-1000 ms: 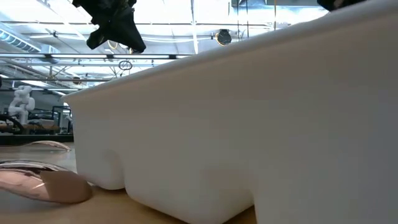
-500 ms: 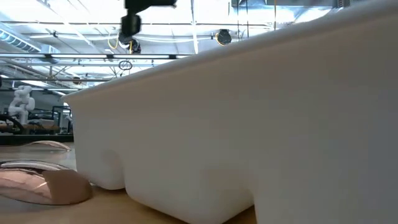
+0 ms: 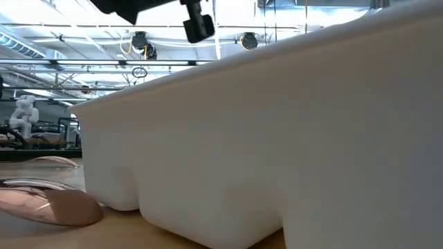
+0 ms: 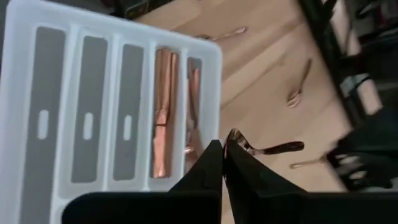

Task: Sort silverware
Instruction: Put the gold spoon into the silverware tray

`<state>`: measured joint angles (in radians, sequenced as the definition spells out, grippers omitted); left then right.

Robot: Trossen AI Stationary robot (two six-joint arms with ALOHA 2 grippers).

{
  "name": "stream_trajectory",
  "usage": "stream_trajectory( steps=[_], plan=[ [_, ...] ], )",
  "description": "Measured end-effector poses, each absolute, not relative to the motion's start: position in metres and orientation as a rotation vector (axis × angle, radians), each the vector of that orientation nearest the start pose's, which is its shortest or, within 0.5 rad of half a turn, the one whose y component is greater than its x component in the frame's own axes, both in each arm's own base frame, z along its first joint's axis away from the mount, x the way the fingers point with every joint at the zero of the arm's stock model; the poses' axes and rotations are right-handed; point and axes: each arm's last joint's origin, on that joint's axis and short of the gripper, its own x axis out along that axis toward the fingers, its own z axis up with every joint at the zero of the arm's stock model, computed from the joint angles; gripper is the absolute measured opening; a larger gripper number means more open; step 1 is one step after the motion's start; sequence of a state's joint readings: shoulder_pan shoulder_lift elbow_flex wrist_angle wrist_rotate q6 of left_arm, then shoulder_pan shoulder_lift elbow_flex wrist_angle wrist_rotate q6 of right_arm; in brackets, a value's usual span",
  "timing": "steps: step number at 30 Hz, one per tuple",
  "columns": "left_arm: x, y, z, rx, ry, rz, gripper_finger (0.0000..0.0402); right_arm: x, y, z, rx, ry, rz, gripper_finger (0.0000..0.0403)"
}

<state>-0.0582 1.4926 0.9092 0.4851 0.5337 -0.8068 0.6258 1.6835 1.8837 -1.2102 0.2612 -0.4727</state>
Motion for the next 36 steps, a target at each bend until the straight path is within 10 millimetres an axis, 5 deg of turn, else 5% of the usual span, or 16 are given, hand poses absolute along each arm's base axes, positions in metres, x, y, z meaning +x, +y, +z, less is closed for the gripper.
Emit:
stream_trajectory(
  steps=[10, 21, 27, 32, 36],
  plan=[
    [0.342, -0.039, 0.271, -0.938, 0.255, -0.754, 0.0030, 0.264, 0.192, 0.401, -0.828, 0.820, 0.528, 0.0000],
    [0.343, -0.018, 0.272, -1.014, 0.265, -0.732, 0.0030, 0.267, 0.207, 0.410, -0.897, 0.636, 0.605, 0.0000],
    [0.340, -0.038, 0.271, -1.082, 0.390, -0.844, 0.0030, 0.273, 0.206, 0.414, -0.939, 0.560, 0.627, 0.0000],
    [0.343, -0.045, 0.265, -1.012, 0.317, -0.708, 0.0030, 0.278, 0.203, 0.415, -0.924, 0.533, 0.640, 0.0000],
    [0.345, -0.045, 0.261, -1.189, 0.368, -0.596, 0.0030, 0.279, 0.203, 0.416, -0.945, 0.523, 0.648, 0.0000]
  ],
)
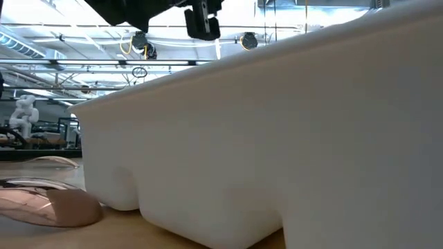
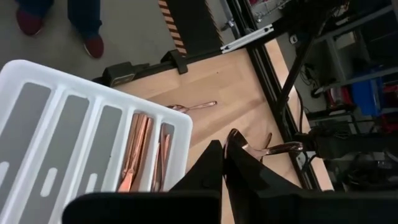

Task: Sort silverware
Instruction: Put the gold spoon into the silverware tray

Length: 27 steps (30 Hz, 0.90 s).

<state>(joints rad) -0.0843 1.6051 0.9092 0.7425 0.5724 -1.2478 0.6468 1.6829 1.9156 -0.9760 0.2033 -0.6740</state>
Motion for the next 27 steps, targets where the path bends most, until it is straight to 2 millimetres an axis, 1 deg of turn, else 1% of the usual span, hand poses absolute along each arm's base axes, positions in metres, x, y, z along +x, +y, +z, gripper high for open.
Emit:
stream_trajectory(
  steps=[2, 6, 10, 13, 15, 17, 20, 24, 27],
  plan=[
    [0.345, -0.049, 0.263, -1.209, 0.347, -0.604, 0.0030, 0.279, 0.203, 0.416, -0.940, 0.524, 0.646, 0.0000],
    [0.342, -0.058, 0.275, -1.186, 0.238, -0.680, 0.0030, 0.279, 0.203, 0.416, -0.937, 0.522, 0.645, 0.0000],
    [0.340, -0.061, 0.281, -1.165, 0.176, -0.717, 0.0030, 0.279, 0.203, 0.416, -0.937, 0.519, 0.640, 0.0000],
    [0.339, -0.063, 0.281, -1.084, 0.172, -0.760, 0.0032, 0.279, 0.203, 0.416, -0.937, 0.518, 0.641, 0.0000],
    [0.338, -0.065, 0.283, -1.048, 0.167, -0.801, 0.0040, 0.279, 0.204, 0.416, -0.937, 0.518, 0.643, 0.0000],
    [0.335, -0.067, 0.287, -1.021, 0.141, -0.863, 0.0059, 0.279, 0.204, 0.416, -0.944, 0.514, 0.648, 0.0000],
    [0.333, -0.068, 0.292, -1.017, 0.143, -0.930, 0.0102, 0.282, 0.201, 0.417, -0.950, 0.483, 0.702, 0.0000],
    [0.332, -0.069, 0.287, -1.062, 0.264, -0.970, 0.0163, 0.293, 0.193, 0.422, -0.934, 0.408, 0.719, 0.0000],
    [0.334, -0.070, 0.280, -1.081, 0.362, -0.960, 0.0192, 0.300, 0.186, 0.424, -0.920, 0.375, 0.741, 0.0000]
  ],
)
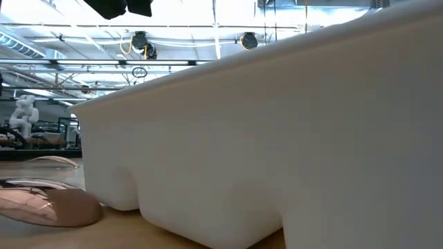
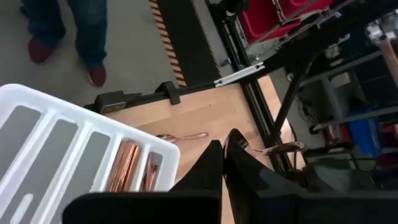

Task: Sort silverware
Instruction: Put the gold spoon into the silverware tray

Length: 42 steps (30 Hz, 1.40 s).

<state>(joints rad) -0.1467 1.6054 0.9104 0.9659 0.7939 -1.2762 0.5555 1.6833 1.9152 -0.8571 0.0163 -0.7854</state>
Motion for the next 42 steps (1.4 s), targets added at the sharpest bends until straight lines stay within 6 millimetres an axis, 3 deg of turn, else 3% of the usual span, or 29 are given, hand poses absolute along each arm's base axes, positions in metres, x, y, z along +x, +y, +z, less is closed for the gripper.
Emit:
stream_trajectory(
  steps=[12, 27, 35, 42],
  plan=[
    [0.332, -0.074, 0.279, -1.176, 0.491, -1.001, 0.0203, 0.315, 0.159, 0.424, -0.925, 0.348, 0.794, 0.0000],
    [0.328, -0.089, 0.285, -1.182, 0.501, -1.064, 0.0200, 0.332, 0.133, 0.421, -0.932, 0.298, 0.861, 0.0000],
    [0.329, -0.092, 0.293, -1.164, 0.493, -1.102, 0.0137, 0.352, 0.142, 0.396, -0.924, 0.326, 0.948, 0.0000],
    [0.328, -0.096, 0.291, -1.158, 0.525, -1.105, 0.0077, 0.353, 0.142, 0.397, -0.930, 0.314, 0.945, 0.0000]
  ],
)
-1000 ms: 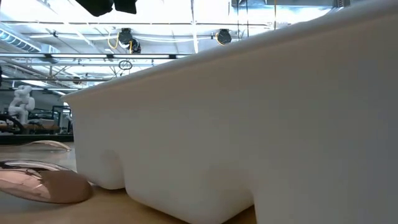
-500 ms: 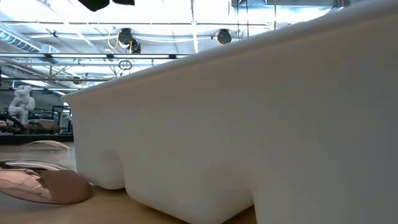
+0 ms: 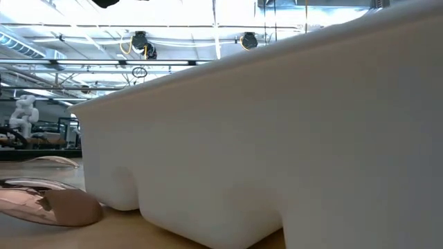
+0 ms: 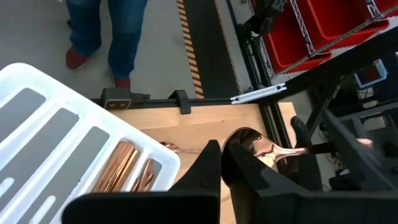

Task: Sort silverware
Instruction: Put the gold spoon into the silverware tray

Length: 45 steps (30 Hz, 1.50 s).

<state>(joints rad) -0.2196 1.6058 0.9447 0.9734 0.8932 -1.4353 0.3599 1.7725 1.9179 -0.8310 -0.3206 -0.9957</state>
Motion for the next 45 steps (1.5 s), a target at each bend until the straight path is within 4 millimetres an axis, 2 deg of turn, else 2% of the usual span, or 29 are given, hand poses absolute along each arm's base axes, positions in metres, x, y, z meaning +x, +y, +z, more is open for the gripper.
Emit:
stream_trajectory(
  steps=[7, 9, 12, 15, 19, 23, 25, 28, 32, 35, 40, 45],
  plan=[
    [0.329, -0.097, 0.288, -1.127, 0.543, -1.113, 0.0014, 0.353, 0.143, 0.400, -0.908, 0.302, 0.928, 0.0000],
    [0.329, -0.097, 0.287, -1.106, 0.530, -1.118, 0.0009, 0.354, 0.143, 0.402, -0.850, 0.314, 0.886, 0.0000],
    [0.328, -0.097, 0.287, -1.067, 0.515, -1.122, 0.0006, 0.357, 0.141, 0.408, -0.675, 0.361, 0.772, 0.0004],
    [0.330, -0.095, 0.286, -1.054, 0.491, -1.104, 0.0006, 0.353, 0.132, 0.413, -0.462, 0.441, 0.693, 0.0024],
    [0.332, -0.089, 0.289, -1.029, 0.421, -1.075, 0.0005, 0.340, 0.122, 0.427, -0.244, 0.495, 0.582, 0.0075],
    [0.334, -0.081, 0.291, -1.031, 0.381, -1.038, 0.0000, 0.328, 0.116, 0.440, -0.145, 0.488, 0.524, 0.0126],
    [0.335, -0.079, 0.292, -1.032, 0.364, -1.024, 0.0000, 0.321, 0.111, 0.446, -0.003, 0.513, 0.477, 0.0144],
    [0.335, -0.078, 0.292, -1.031, 0.349, -1.006, 0.0001, 0.309, 0.098, 0.451, 0.254, 0.612, 0.387, 0.0161],
    [0.337, -0.077, 0.291, -1.003, 0.300, -0.965, 0.0001, 0.297, 0.087, 0.447, 0.406, 0.716, 0.186, 0.0165],
    [0.340, -0.073, 0.286, -0.984, 0.286, -0.878, 0.0001, 0.296, 0.085, 0.447, 0.485, 0.704, 0.062, 0.0162],
    [0.345, -0.066, 0.265, -0.964, 0.381, -0.665, 0.0001, 0.302, 0.085, 0.458, 0.675, 0.591, 0.047, 0.0164],
    [0.347, -0.058, 0.248, -0.960, 0.443, -0.434, 0.0001, 0.293, 0.083, 0.447, 0.700, 0.705, -0.098, 0.0165]
  ],
)
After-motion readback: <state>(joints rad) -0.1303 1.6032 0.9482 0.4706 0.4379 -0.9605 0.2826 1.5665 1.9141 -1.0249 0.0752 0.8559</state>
